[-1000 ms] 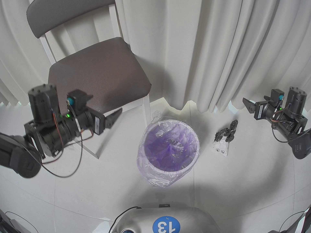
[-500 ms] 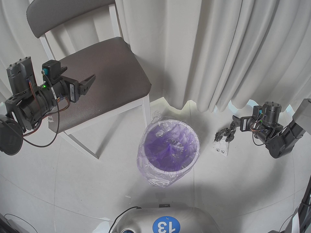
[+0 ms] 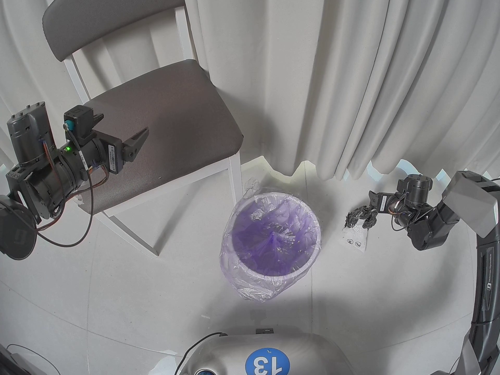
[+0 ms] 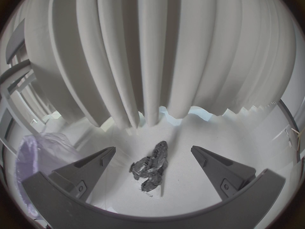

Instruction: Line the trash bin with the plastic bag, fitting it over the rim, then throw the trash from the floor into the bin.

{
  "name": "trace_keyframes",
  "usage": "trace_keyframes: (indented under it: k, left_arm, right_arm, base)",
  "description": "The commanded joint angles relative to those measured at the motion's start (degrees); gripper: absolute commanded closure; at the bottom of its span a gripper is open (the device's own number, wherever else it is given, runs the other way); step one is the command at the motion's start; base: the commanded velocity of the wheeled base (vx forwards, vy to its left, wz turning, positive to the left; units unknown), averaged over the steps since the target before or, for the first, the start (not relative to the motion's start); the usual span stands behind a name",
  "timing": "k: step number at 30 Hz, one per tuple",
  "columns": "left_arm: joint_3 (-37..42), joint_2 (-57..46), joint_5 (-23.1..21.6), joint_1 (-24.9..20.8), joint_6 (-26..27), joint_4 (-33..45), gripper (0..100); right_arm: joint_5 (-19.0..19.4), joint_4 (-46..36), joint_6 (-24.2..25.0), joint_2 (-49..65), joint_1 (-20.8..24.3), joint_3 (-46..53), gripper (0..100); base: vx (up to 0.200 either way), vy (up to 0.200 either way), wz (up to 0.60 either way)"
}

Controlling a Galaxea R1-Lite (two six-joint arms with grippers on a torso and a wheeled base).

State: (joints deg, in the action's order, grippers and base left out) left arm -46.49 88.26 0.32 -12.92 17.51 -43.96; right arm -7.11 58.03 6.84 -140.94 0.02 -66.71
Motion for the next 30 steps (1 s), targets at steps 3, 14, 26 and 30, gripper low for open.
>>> trace_keyframes:
  k: [3, 14, 26, 30]
  left_arm:
    - [1.1, 0.0, 0.0, 0.2, 1.2, -0.2, 0]
    - [3.4, 0.4, -0.1, 0.8, 2.4, -0.4, 0]
    - [3.4, 1.0, -0.4, 0.9, 2.9, -1.5, 0]
    - [3.5, 1.0, -0.4, 1.0, 3.1, -1.5, 0]
  right_arm:
    - [-0.5, -0.9, 4.0, -8.8, -1.0, -7.0, 0]
    - [1.6, -6.9, 15.5, -14.4, -0.4, -14.6, 0]
    - [1.7, -7.3, 20.7, -17.1, 1.2, -17.0, 0]
    - [1.4, -5.7, 21.7, -18.6, 1.7, -18.2, 0]
  base:
    - [0.000, 0.000, 0.00]
    - [0.000, 0.000, 0.00]
    - [0.000, 0.000, 0.00]
    - [0.000, 0.000, 0.00]
